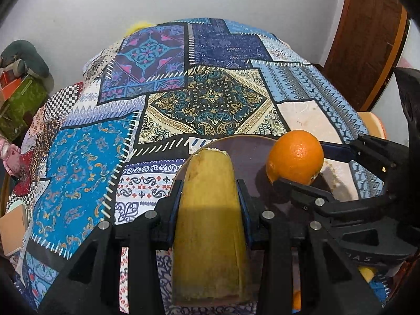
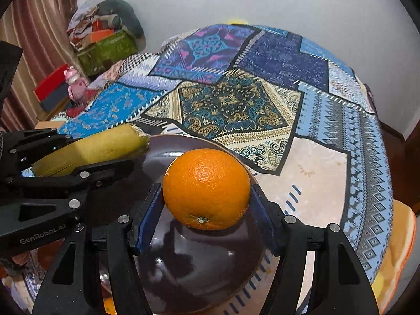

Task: Organize fruits
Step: 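Carry the yellow cylinder and large orange in both grippers over the dark plate, then lower both onto the plate and open left and right grippers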

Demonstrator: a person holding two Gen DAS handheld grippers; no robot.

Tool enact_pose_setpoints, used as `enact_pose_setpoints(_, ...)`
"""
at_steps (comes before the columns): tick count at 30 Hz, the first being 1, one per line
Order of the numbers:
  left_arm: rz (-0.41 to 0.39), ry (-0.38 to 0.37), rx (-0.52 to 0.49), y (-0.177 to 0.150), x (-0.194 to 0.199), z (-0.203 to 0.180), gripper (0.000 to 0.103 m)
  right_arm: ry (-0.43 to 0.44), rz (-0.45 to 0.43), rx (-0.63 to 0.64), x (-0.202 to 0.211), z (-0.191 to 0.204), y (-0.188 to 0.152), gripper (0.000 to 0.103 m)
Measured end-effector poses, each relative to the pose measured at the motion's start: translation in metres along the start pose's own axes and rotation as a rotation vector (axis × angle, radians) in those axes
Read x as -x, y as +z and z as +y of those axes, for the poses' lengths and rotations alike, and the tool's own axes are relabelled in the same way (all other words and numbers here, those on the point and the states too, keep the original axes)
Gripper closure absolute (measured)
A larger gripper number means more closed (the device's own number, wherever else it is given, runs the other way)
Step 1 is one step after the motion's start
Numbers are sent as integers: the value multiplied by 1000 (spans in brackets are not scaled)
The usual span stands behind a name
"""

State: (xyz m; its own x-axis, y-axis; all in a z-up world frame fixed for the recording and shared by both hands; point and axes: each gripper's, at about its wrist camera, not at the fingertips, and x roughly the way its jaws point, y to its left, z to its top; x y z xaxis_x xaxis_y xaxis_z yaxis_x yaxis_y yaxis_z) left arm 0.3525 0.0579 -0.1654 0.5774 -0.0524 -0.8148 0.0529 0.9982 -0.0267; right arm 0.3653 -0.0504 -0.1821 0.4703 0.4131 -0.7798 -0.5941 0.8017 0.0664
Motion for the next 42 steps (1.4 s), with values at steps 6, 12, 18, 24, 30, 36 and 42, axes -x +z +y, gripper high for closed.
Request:
enact_pose_setpoints(6,33,-16,12,4,-17,5,65,27,43,-6,-14,-7,3,41)
enact_pose_setpoints(12,72,-20,-2,7,-26,7,65,31,54,12,-18,-6,5,40)
enact_pose_setpoints(18,100,-41,7,6,-32,9,65,26,59,31,-18,-5,5,39)
enact_pose_setpoints(24,37,7,-63,7,-17,-4,64,24,42,23,-10,-6,4,39)
enact_pose_setpoints(30,0,12,-53,7,6,-4,64,11,-8,42,18,0,4,39)
enact_pose_setpoints(36,-54,21,-40,2,46,-3,64,-1,-74,37,54,5,2,39)
enact_pose_setpoints(42,-98,22,-25,-11,86,-1,63,-35,-126,12,88,3,-10,39)
